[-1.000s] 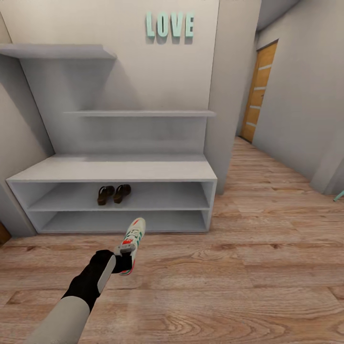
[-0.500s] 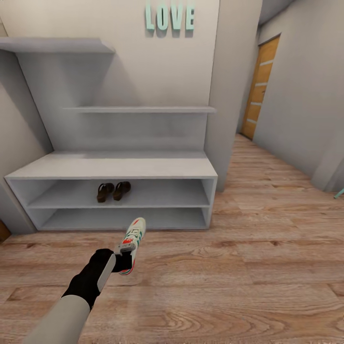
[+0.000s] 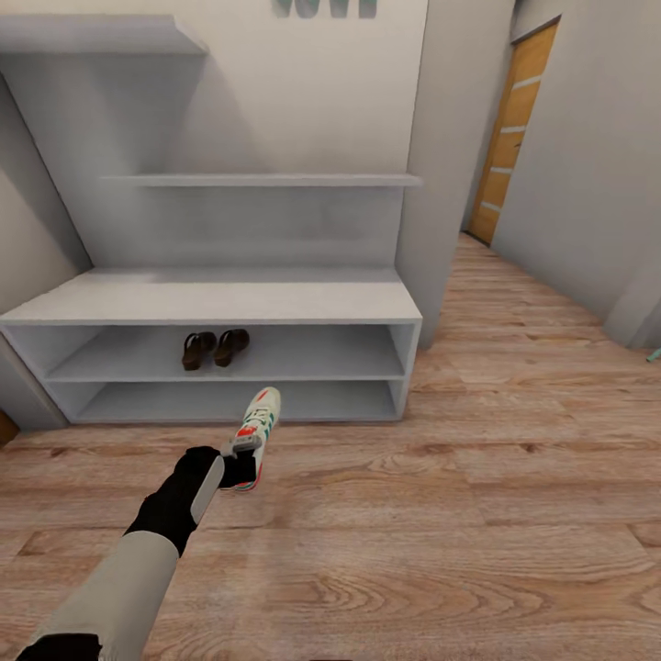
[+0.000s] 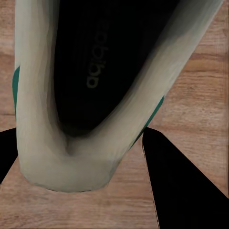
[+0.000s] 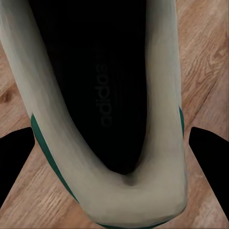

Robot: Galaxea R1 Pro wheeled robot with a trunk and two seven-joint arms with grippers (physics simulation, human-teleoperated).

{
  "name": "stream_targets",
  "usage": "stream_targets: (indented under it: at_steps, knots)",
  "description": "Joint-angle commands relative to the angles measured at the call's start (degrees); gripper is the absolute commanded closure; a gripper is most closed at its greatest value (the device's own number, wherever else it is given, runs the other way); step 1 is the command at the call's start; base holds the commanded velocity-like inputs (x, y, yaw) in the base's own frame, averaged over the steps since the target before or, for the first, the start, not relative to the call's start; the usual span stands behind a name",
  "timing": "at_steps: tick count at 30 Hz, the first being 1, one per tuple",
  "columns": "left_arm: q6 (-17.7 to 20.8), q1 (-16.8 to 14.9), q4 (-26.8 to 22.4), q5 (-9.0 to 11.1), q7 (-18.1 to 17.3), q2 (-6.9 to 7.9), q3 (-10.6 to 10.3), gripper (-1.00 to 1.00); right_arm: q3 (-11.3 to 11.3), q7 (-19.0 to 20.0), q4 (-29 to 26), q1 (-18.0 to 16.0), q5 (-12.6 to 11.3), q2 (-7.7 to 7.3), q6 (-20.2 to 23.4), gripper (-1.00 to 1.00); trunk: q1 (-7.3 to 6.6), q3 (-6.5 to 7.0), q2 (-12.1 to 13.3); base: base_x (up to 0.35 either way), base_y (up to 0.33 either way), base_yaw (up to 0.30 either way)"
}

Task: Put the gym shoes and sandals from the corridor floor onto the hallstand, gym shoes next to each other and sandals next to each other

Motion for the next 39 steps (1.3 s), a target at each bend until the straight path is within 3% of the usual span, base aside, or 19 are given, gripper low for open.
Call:
stream_targets:
  at_steps: [1,4,10,18,26,32,39]
  knots:
    - [0.0,-0.3,0.0,0.5,0.3,-0.03,0.1,1.00,-0.4,0.2,0.0,-0.1,0.0,0.02,0.4,1.00,-0.01,-0.08,0.0,0.000,0.000,0.000]
    - [-1.4,-0.6,0.0,0.5,0.2,-0.06,0.1,1.00,-0.4,0.2,0.0,-0.1,0.0,0.02,0.4,1.00,-0.01,-0.12,0.0,0.000,0.000,0.000]
    - [-8.1,-0.8,2.0,0.6,0.2,-0.96,0.0,1.00,-0.4,0.2,0.0,-0.1,0.1,0.02,0.4,1.00,-0.01,-0.13,0.0,0.000,0.000,0.000]
    - [-19.8,-0.9,12.9,0.6,0.2,-2.11,-0.1,1.00,-0.4,0.2,0.0,-0.1,0.1,0.02,0.4,1.00,-0.01,-0.13,0.0,0.000,0.000,0.000]
    - [-22.0,-0.9,14.1,0.5,0.2,-2.12,-0.1,1.00,-0.4,0.2,-0.1,-0.1,0.1,0.02,0.4,1.00,-0.01,-0.13,0.0,0.000,0.000,0.000]
    - [-27.9,-0.9,14.1,0.6,0.2,-2.22,0.0,1.00,-0.4,0.2,0.0,-0.1,0.1,0.02,0.4,1.00,-0.01,-0.13,0.0,0.000,0.000,0.000]
    - [-28.5,-1.6,13.3,0.5,0.2,-2.19,0.0,1.00,-0.4,0.2,0.0,-0.1,0.1,0.02,0.4,1.00,-0.01,-0.13,0.0,0.000,0.000,0.000]
